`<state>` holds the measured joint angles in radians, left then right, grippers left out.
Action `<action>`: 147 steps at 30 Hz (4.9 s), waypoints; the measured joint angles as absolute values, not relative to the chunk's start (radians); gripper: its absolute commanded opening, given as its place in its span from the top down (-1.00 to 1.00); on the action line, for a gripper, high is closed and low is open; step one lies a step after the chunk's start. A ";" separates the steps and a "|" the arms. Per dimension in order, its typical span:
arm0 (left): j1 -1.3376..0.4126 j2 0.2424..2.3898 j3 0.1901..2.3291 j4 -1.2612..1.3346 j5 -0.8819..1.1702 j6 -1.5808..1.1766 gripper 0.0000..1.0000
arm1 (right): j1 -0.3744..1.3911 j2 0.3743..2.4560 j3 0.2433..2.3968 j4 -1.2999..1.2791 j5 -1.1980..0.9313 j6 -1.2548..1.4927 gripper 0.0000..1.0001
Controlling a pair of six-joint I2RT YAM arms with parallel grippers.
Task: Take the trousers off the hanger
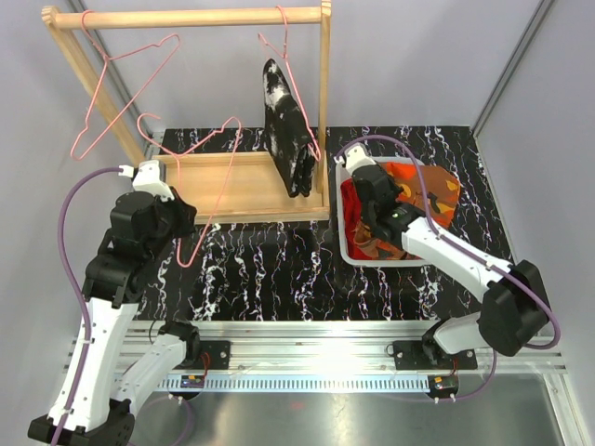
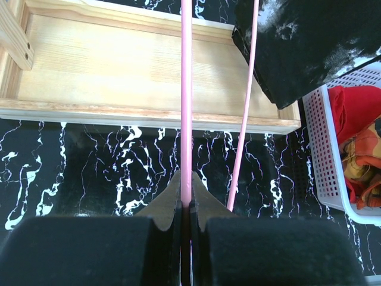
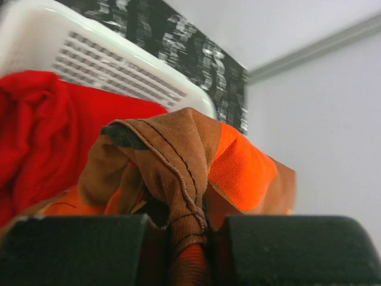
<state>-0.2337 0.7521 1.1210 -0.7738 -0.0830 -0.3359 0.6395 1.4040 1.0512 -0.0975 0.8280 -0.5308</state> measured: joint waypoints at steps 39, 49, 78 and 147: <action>-0.234 0.735 1.137 -0.789 -0.071 -0.306 1.00 | 0.279 1.308 1.227 -0.355 -0.113 -0.138 -0.99; -0.234 0.734 1.137 -0.813 -0.054 -0.305 1.00 | 0.276 1.515 1.227 -0.563 0.018 0.051 -0.99; -0.234 0.821 1.322 -0.897 -0.141 -0.250 1.00 | 0.348 1.443 1.244 -0.791 -0.065 0.065 -0.99; 0.015 1.506 1.709 -0.539 -0.278 0.024 -0.12 | 0.371 0.696 1.266 -0.739 -0.197 0.370 -0.99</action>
<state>0.0151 1.5063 1.7092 -0.5388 -0.2779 0.0242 0.3710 0.6964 1.2659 -0.7395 -0.1967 0.3698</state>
